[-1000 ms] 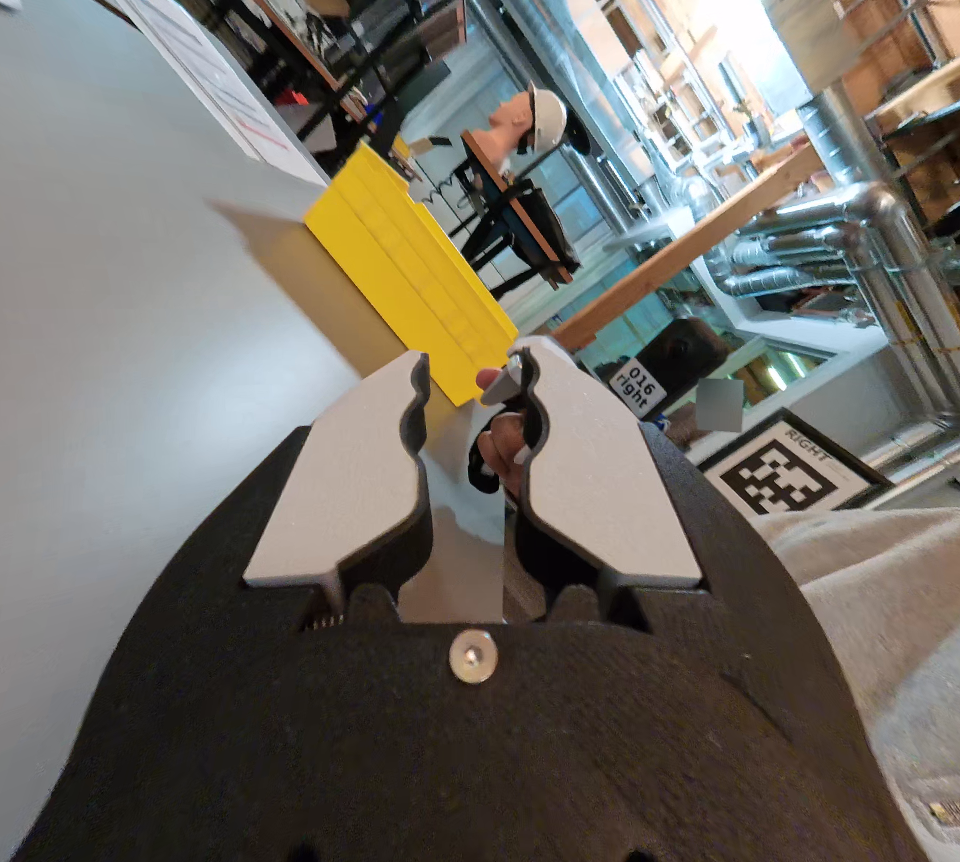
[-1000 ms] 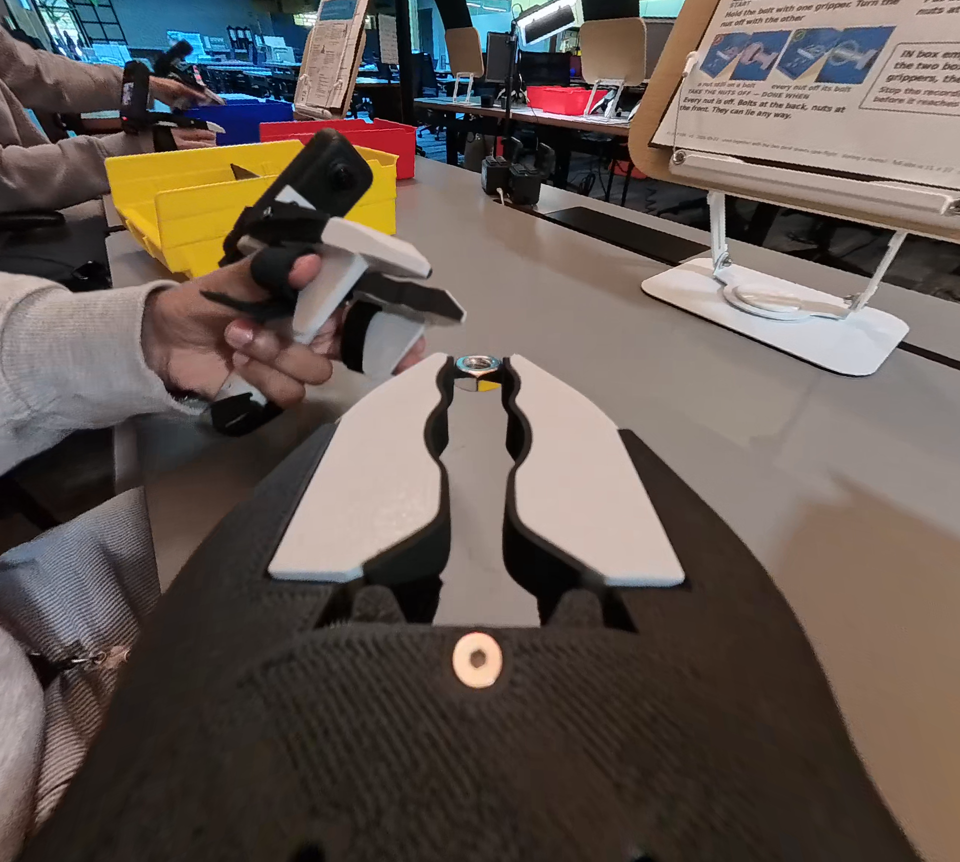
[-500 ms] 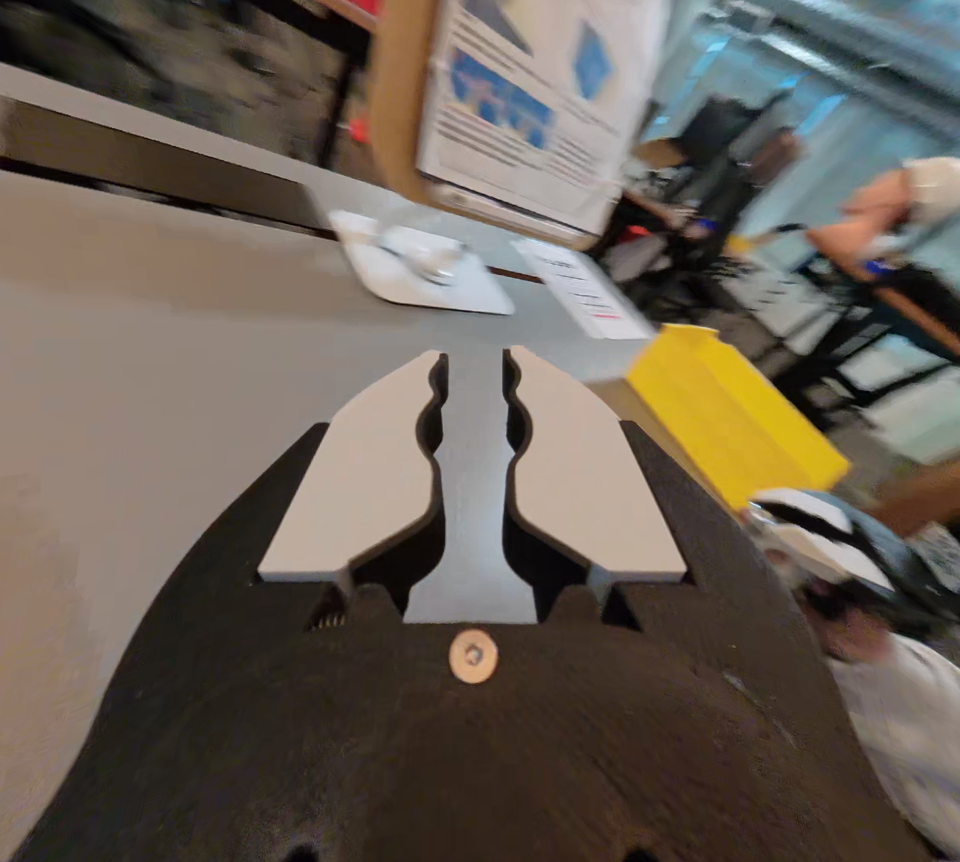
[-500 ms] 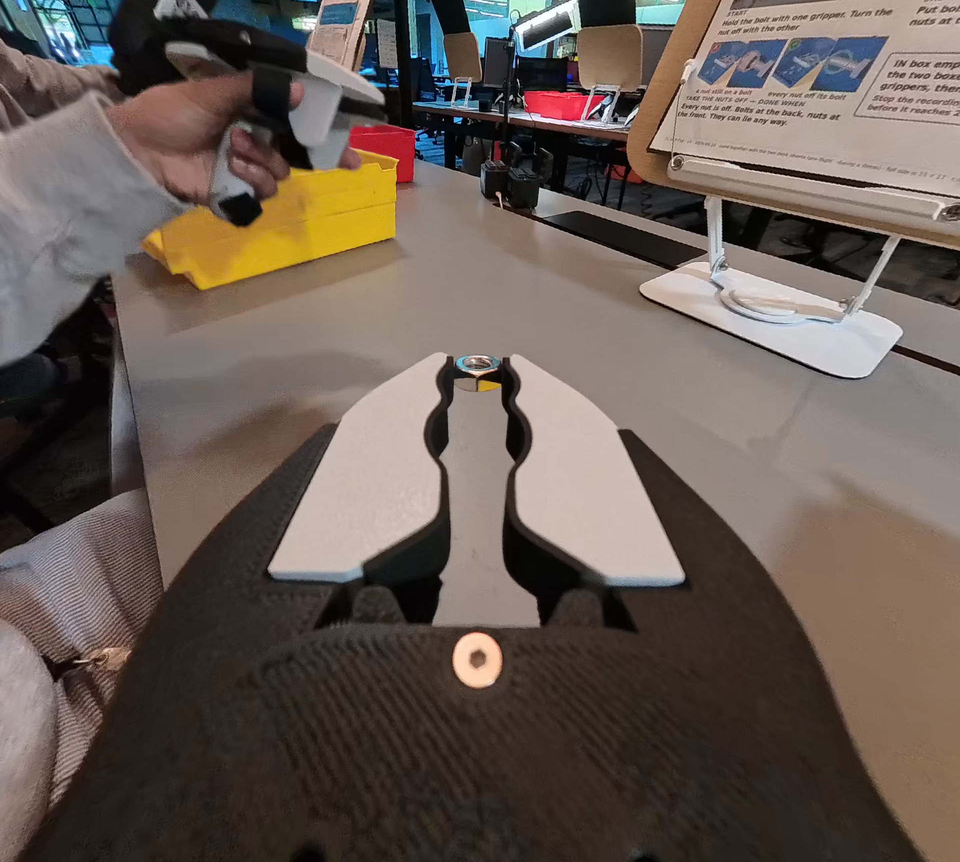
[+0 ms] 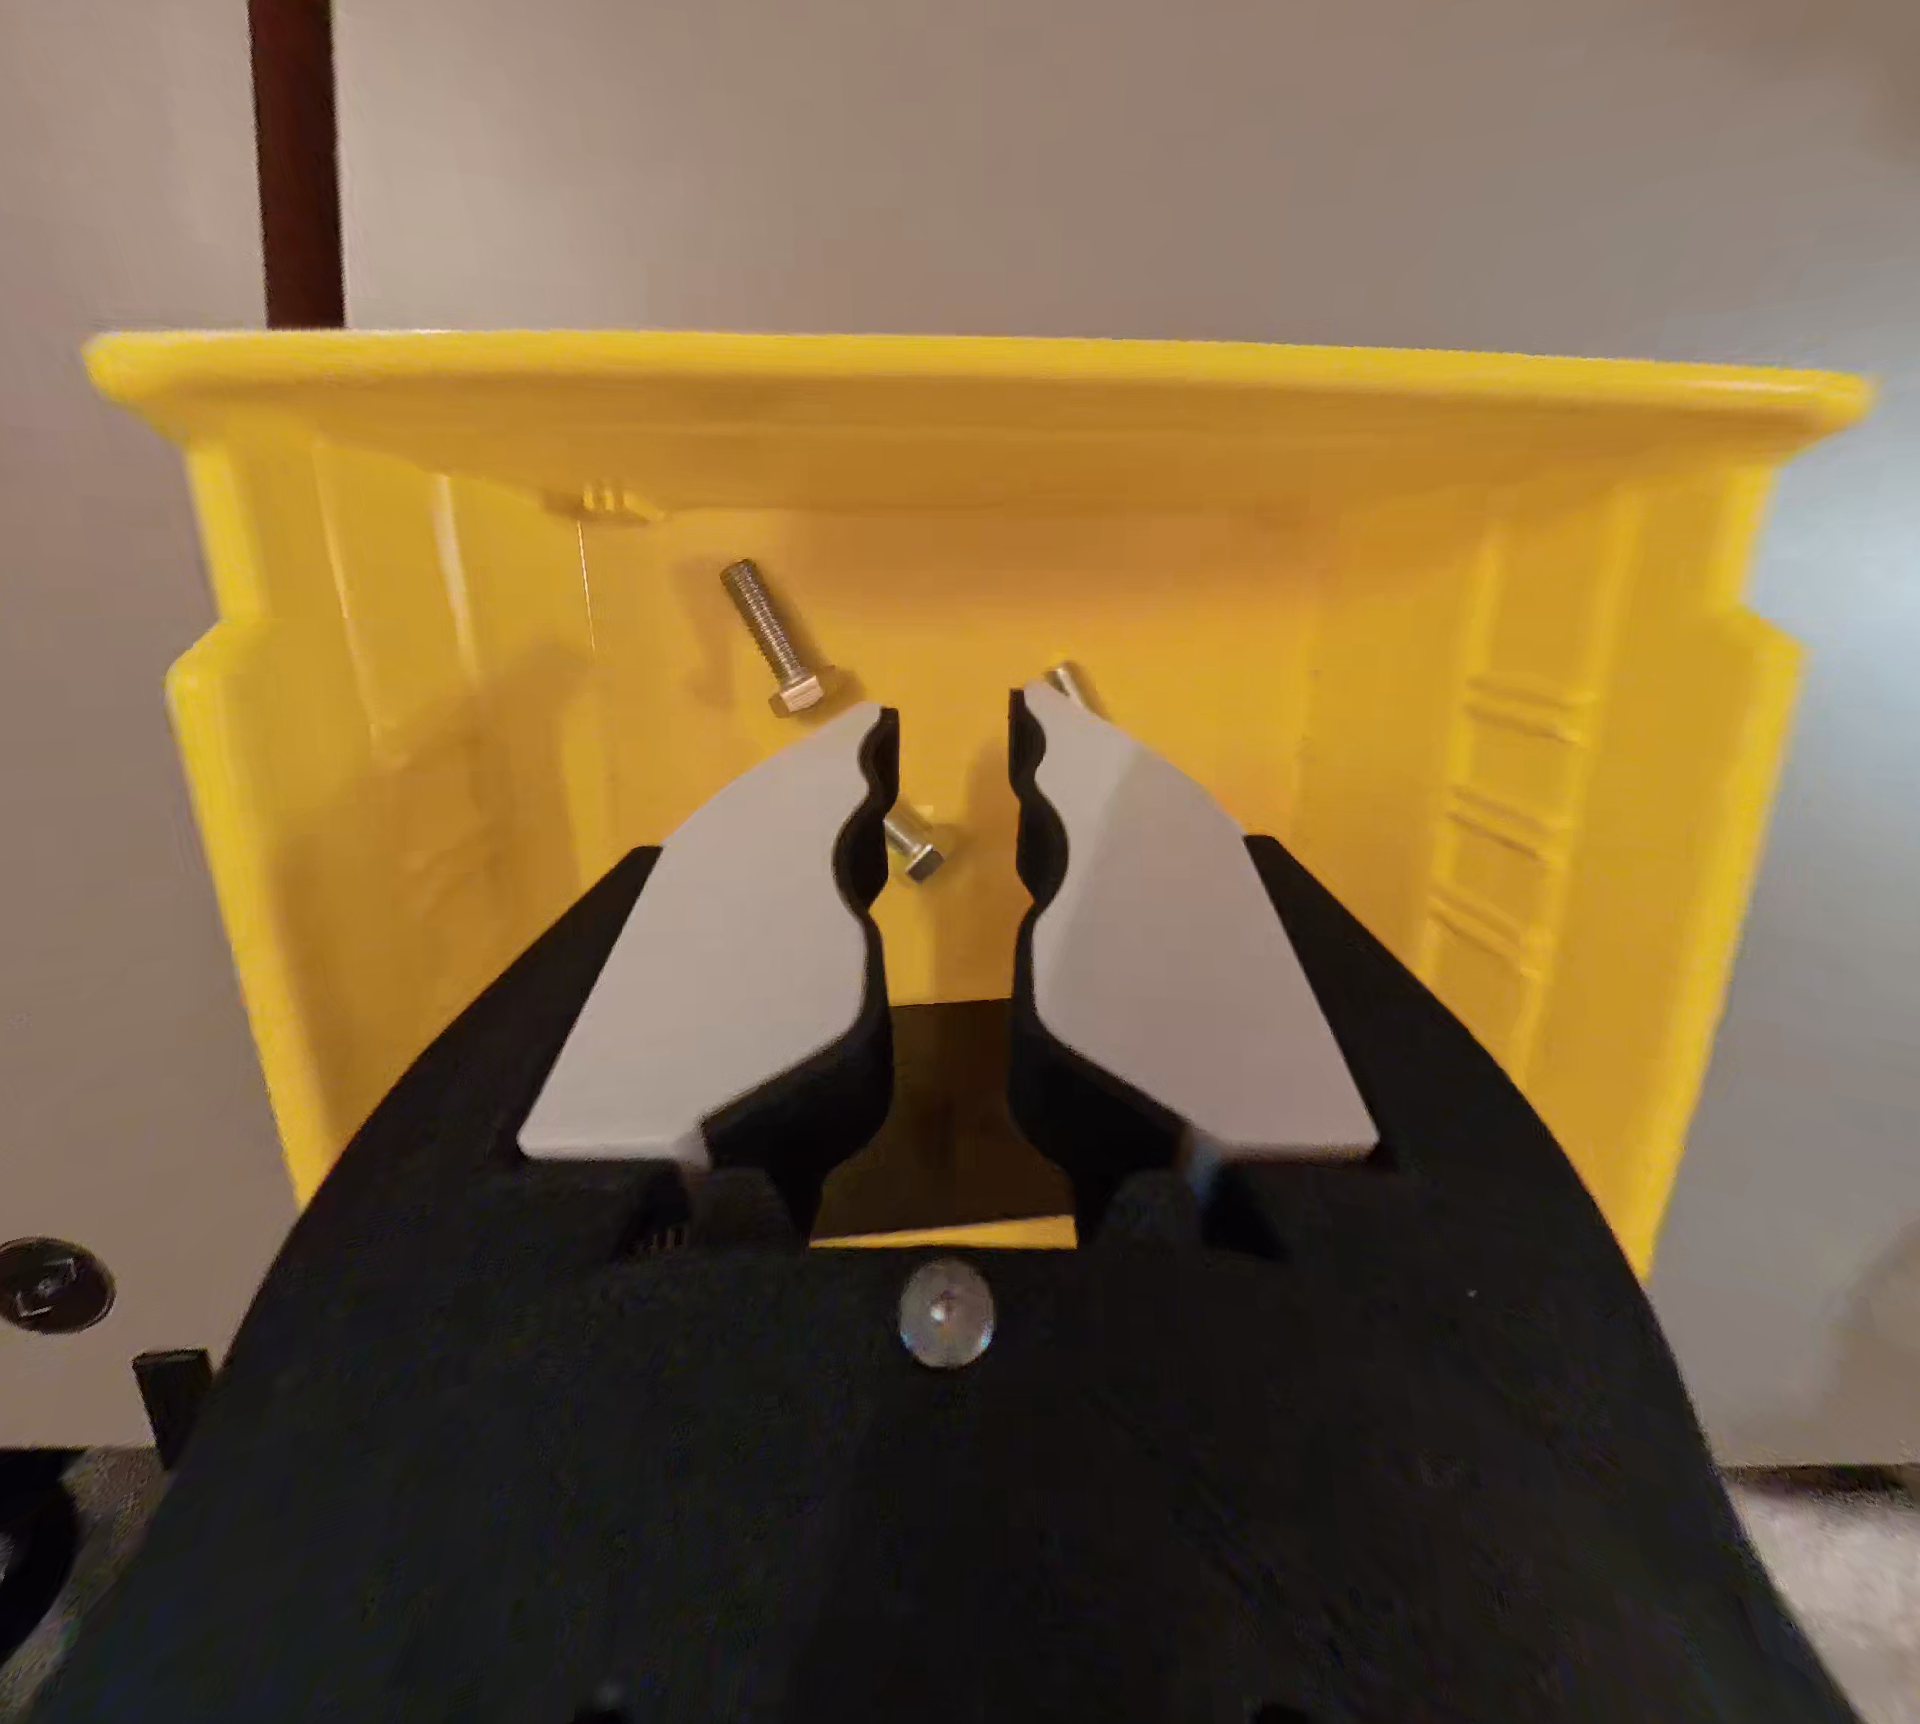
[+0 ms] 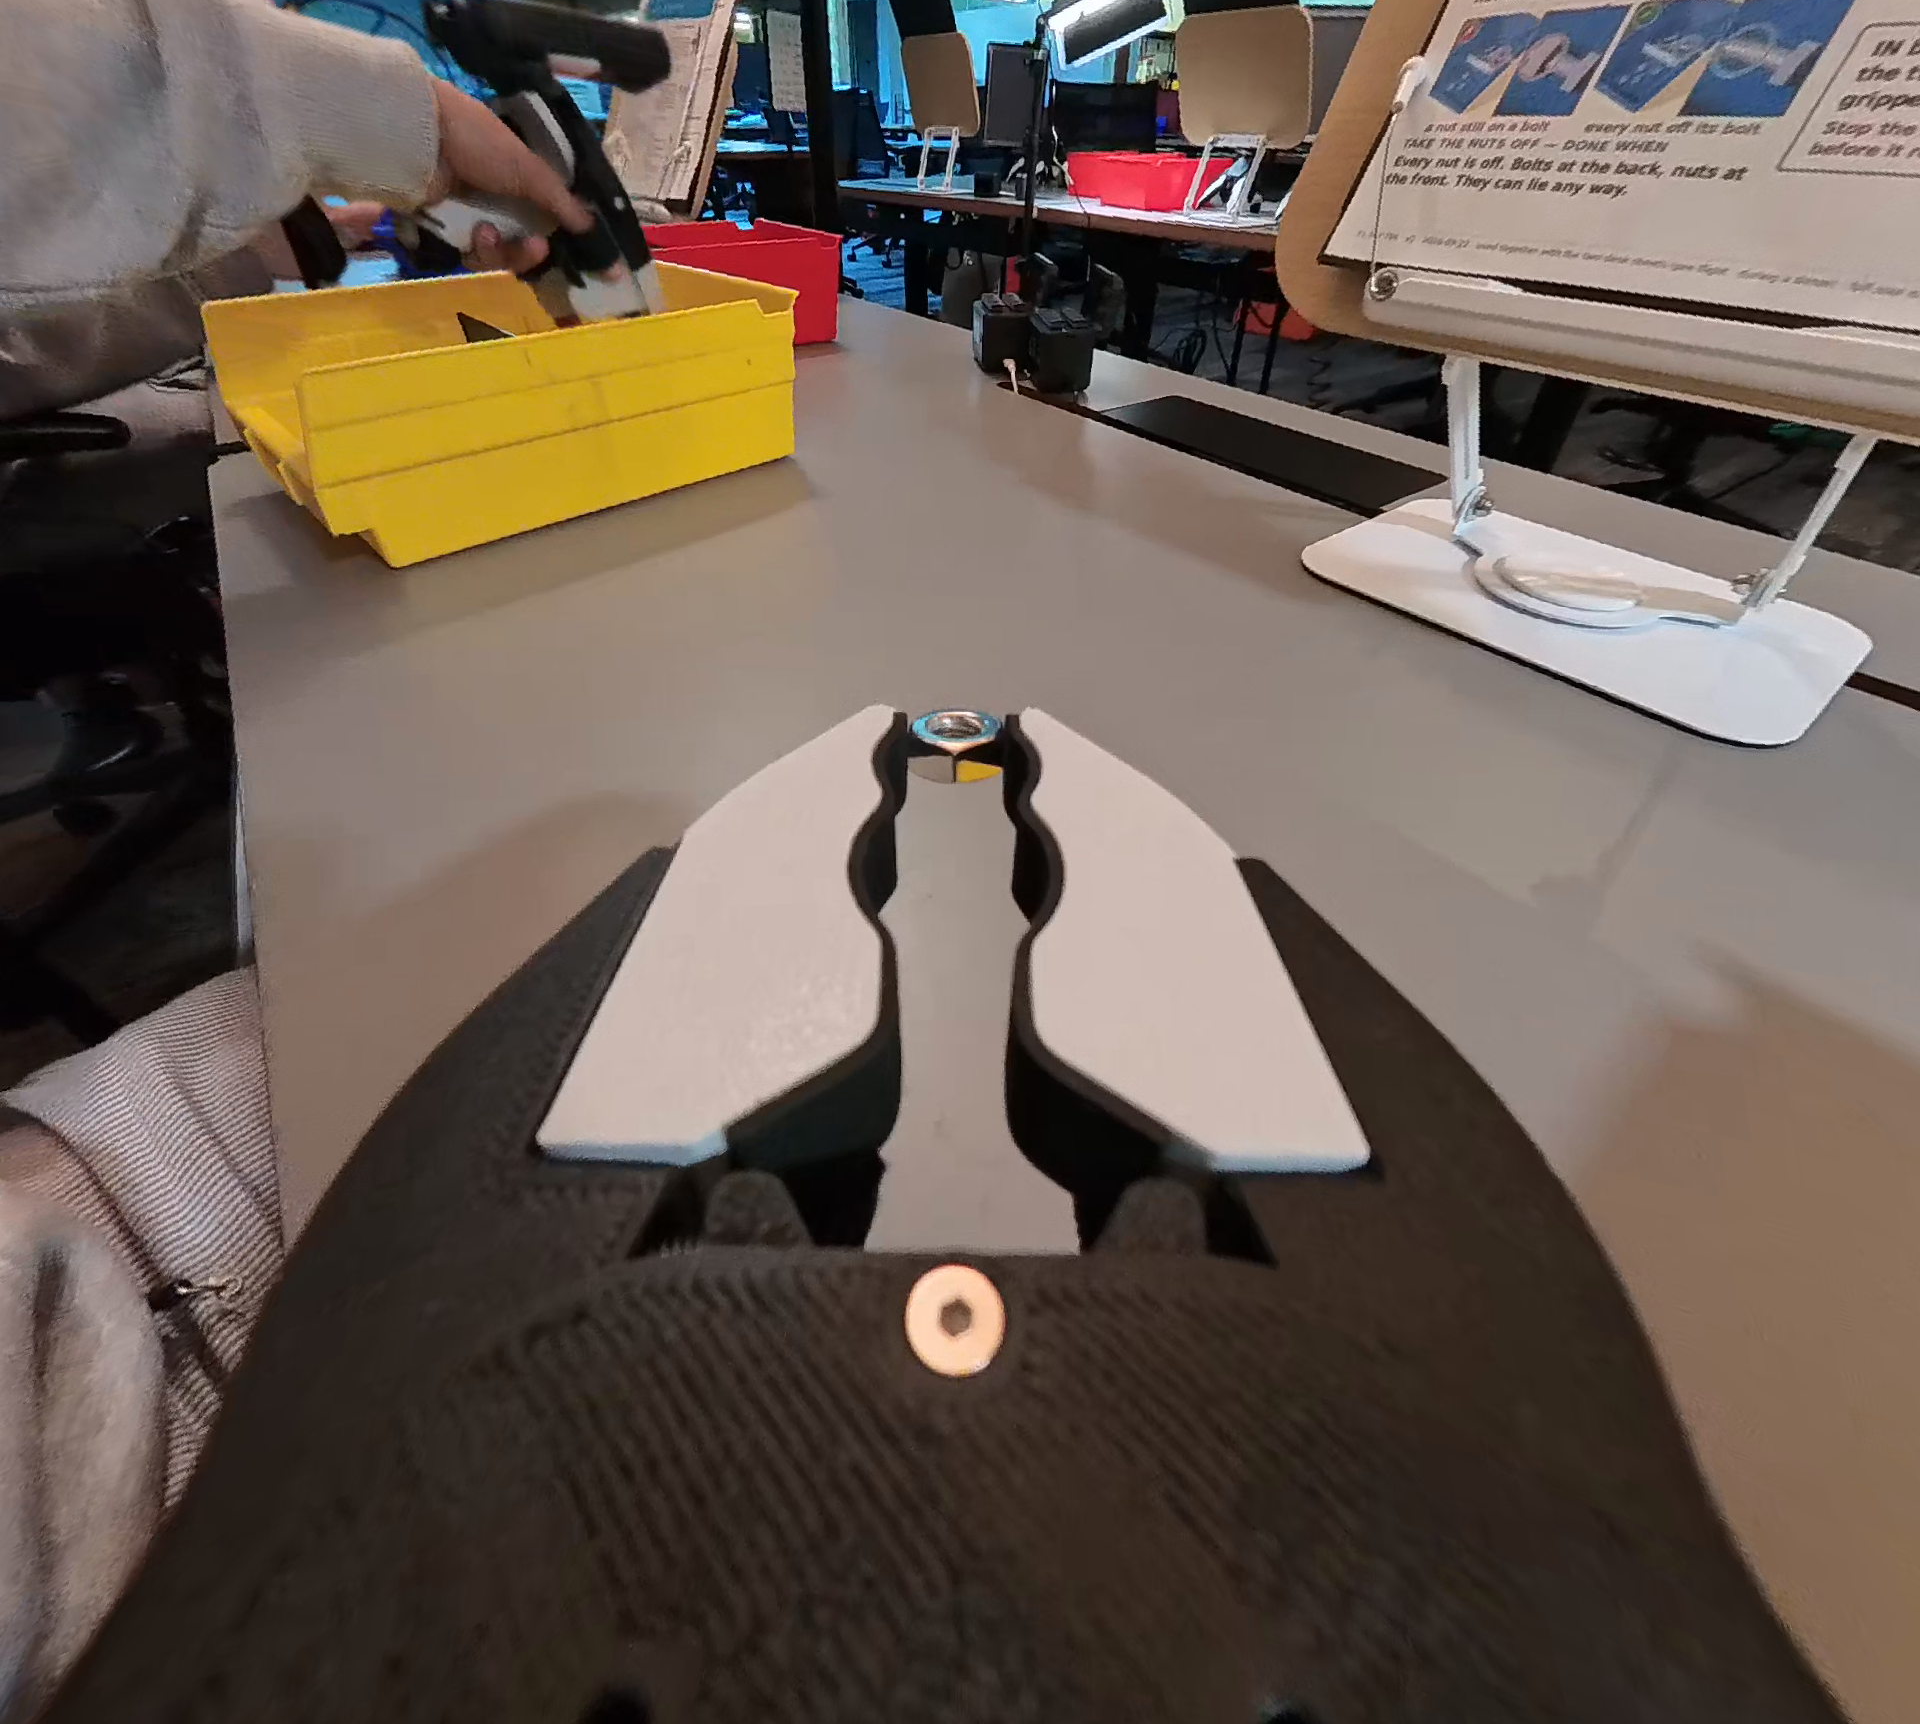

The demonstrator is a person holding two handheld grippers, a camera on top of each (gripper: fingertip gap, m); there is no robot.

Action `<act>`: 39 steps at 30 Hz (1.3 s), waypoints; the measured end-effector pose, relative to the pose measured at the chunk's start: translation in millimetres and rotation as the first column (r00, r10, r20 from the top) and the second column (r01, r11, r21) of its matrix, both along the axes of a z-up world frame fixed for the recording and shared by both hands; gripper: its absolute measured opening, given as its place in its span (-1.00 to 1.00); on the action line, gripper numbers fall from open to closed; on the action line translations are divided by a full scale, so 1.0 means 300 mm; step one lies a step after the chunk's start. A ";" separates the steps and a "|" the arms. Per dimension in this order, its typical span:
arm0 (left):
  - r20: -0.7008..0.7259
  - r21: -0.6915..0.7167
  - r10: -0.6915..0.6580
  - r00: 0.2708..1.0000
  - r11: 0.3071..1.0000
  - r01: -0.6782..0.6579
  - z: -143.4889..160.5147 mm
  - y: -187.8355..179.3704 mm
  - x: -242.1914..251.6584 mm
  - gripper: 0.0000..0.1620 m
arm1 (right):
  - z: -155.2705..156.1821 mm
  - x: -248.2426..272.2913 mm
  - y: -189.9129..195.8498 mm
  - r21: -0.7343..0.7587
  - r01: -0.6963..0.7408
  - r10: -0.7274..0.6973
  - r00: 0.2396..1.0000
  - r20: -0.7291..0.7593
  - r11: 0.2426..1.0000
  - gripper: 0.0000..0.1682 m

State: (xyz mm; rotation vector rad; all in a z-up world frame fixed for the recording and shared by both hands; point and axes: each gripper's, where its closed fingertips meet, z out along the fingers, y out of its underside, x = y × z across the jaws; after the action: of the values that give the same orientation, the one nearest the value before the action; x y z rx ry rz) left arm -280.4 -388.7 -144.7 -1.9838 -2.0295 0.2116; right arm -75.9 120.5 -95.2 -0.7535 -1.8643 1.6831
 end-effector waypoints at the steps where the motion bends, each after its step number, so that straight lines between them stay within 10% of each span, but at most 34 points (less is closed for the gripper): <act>1: 0.039 -0.015 -0.001 0.999 1.000 0.001 -0.029 -0.005 0.000 -0.72 | 0.000 -0.003 0.002 -0.006 0.000 0.000 1.000 0.004 1.000 -0.79; 39: 0.273 -0.110 0.022 0.962 0.994 0.009 -0.194 -0.090 0.026 -0.63 | -0.002 -0.008 0.018 -0.084 -0.013 0.017 0.998 0.054 0.996 -0.79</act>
State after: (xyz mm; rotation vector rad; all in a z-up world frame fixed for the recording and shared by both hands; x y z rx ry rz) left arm -272.6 -415.8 -202.9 -2.1783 -2.2359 0.0516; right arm -78.3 126.0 -95.6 -0.8291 -1.8502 1.7762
